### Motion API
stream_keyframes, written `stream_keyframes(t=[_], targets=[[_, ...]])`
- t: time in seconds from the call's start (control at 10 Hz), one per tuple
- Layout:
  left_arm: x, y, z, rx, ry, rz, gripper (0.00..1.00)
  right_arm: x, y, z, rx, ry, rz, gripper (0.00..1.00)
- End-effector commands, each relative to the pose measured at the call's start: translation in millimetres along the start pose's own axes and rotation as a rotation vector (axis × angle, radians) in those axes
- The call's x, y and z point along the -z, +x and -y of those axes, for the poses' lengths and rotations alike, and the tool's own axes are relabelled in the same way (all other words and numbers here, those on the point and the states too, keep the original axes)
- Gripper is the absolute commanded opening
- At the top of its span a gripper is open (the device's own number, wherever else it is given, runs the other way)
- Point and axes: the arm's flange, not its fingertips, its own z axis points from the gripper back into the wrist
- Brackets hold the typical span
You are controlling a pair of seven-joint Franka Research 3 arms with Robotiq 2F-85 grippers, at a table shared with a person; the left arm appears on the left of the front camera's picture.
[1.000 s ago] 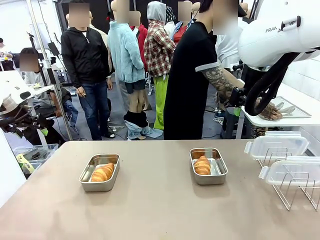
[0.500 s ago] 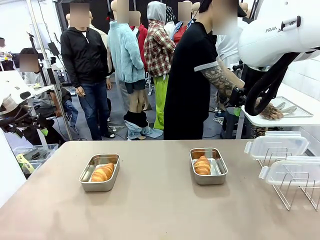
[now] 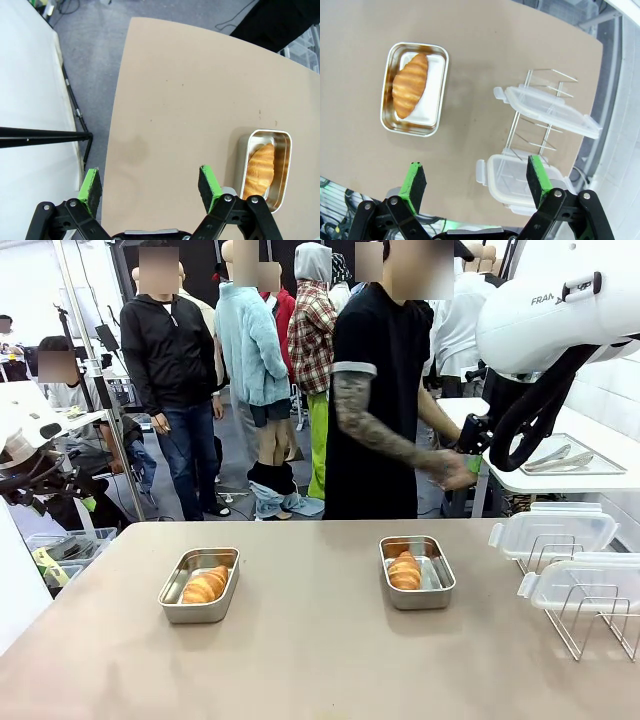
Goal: Place the bread in airtight containers.
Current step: Pick up one Airtight Container lid and hand it to the human.
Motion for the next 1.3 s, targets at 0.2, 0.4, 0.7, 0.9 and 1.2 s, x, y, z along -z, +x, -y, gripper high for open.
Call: stream_keyframes(t=[0.2,0.4,0.7,0.9,1.2], targets=[[-2,-2,0,-0.004,0.001,0.002,1.00,0,1,-1,0.005,-0.004,0.003,1.00],[-2,-2,0,-0.004,0.001,0.002,1.00,0,1,-1,0.005,-0.004,0.003,1.00],[-2,-2,0,-0.004,0.001,0.002,1.00,-20,-35,-1,-0.048,-0.070,-0.014,1.00],[-2,-2,0,-0.004,0.001,0.002,1.00,-38,-74,-13,-0.249,-0.143,-0.076,1.00],[-2,-2,0,-0.004,0.001,0.002,1.00,-30,-102,-28,-0.507,-0.207,-0.238,1.00]])
